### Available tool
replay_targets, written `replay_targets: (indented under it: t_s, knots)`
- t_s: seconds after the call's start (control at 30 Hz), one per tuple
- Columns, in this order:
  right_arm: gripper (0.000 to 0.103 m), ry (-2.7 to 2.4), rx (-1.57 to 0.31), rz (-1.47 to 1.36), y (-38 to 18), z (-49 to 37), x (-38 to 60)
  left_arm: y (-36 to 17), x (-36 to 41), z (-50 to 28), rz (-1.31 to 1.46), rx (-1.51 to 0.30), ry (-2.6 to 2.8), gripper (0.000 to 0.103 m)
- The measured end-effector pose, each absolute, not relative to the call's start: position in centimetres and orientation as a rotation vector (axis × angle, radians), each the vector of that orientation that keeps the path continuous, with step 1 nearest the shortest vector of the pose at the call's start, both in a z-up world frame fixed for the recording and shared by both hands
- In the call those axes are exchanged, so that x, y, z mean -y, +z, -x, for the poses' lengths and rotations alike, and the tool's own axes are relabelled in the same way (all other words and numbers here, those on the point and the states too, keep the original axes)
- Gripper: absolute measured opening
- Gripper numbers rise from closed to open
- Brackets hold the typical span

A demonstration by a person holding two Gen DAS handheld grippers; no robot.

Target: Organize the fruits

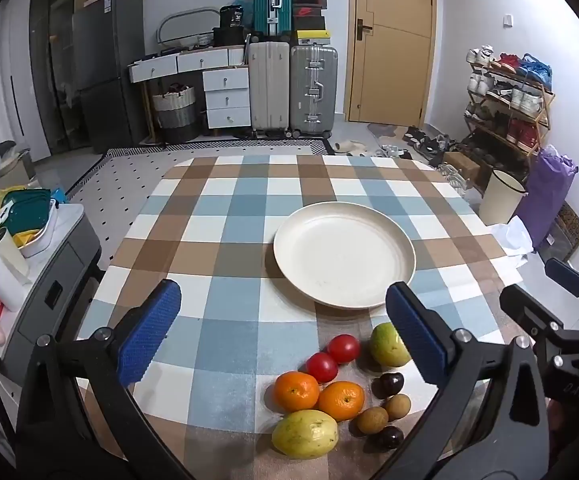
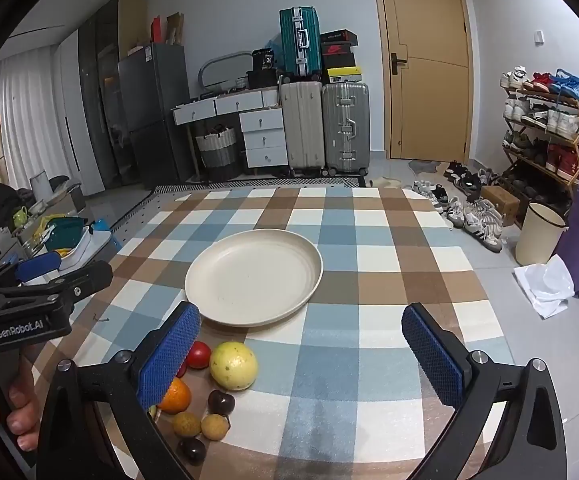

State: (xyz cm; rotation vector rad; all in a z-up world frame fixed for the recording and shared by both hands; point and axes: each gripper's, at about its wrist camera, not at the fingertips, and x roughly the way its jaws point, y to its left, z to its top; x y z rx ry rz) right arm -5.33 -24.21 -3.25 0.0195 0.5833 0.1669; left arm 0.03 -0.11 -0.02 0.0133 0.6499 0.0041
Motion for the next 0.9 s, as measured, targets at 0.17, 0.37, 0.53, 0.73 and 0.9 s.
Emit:
replay_targets:
  t_s: [0.17, 0.37, 0.53, 0.73, 0.9]
  knots:
    - [0.103, 0.186, -0.595, -0.022, -3.4, 5.6, 23.9, -0.1, 0.5, -0.1, -0.007, -0.649, 0.005, 0.102]
    - [0.103, 0.183, -0.593, -0.032, -2.7, 5.0, 24.4, 0.4, 0.5, 0.8, 0.003, -0.654, -0.013, 0.102]
    - [0.103, 0.185, -0.591, -0.023, -2.7, 5.5, 23.5, 0.3, 0.8, 1.0, 0.007, -0.656, -0.017, 0.102]
    - [0.103, 0.196, -0.58, -0.041, -2.8, 5.8, 24.0, -0.2, 0.5, 0.6, 0.014, -0.658, -0.017, 0.102]
    - [0.103, 0.204, -0.582, -0.044, -2.9, 5.7, 23.9, -0.3, 0.6, 0.7, 0.02, -0.655, -0.013, 0.102]
